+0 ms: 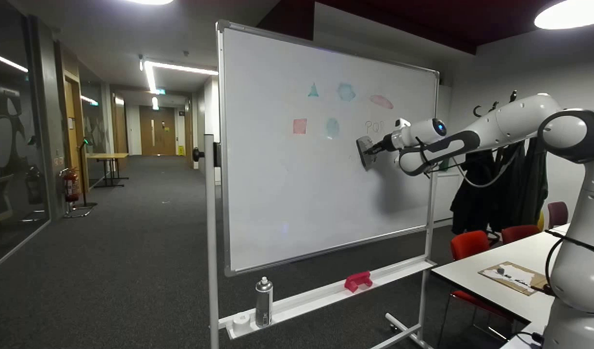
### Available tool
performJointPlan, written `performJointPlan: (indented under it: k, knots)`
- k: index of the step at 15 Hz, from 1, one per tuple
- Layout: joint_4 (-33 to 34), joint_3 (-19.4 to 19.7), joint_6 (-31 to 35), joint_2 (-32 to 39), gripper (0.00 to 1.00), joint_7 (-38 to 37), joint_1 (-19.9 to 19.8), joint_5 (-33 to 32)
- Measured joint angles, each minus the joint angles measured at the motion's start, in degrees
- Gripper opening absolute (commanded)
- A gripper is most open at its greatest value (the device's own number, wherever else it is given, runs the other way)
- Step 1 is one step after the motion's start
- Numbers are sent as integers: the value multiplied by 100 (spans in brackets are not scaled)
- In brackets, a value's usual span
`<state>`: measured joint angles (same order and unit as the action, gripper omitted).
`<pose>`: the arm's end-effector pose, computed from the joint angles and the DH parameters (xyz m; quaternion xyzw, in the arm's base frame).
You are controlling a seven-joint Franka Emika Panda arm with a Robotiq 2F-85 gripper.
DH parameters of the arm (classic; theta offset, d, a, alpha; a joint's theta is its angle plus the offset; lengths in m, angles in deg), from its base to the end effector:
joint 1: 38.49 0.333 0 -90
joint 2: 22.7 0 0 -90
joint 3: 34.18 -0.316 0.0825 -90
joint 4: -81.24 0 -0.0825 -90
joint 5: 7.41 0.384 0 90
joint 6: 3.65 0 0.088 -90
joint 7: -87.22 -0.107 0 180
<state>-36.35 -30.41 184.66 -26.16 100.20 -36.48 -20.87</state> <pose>0.5737 0.0052 0.6247 0.7786 0.1785 0.5871 0.1312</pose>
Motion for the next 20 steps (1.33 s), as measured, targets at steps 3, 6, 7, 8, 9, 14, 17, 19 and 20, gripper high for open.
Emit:
performJointPlan:
  k: [3, 6, 7, 8, 9, 14, 17, 19, 20]
  knots:
    - [0, -4, 22, 20, 33, 192, -28, -257]
    - [0, -14, 103, 58, 33, 361, -64, -475]
    - [0, -14, 134, 72, 33, 408, -66, -522]
    - [0, -14, 172, 86, 33, 435, -69, -556]
    - [0, -14, 204, 99, 33, 441, -70, -575]
    - [-2, -27, 250, 115, 58, 430, -69, -576]
    - [-2, -29, 247, 114, 58, 413, -69, -568]
    - [-2, -31, 246, 114, 58, 412, -69, -568]
    - [-2, -31, 246, 114, 58, 412, -70, -568]
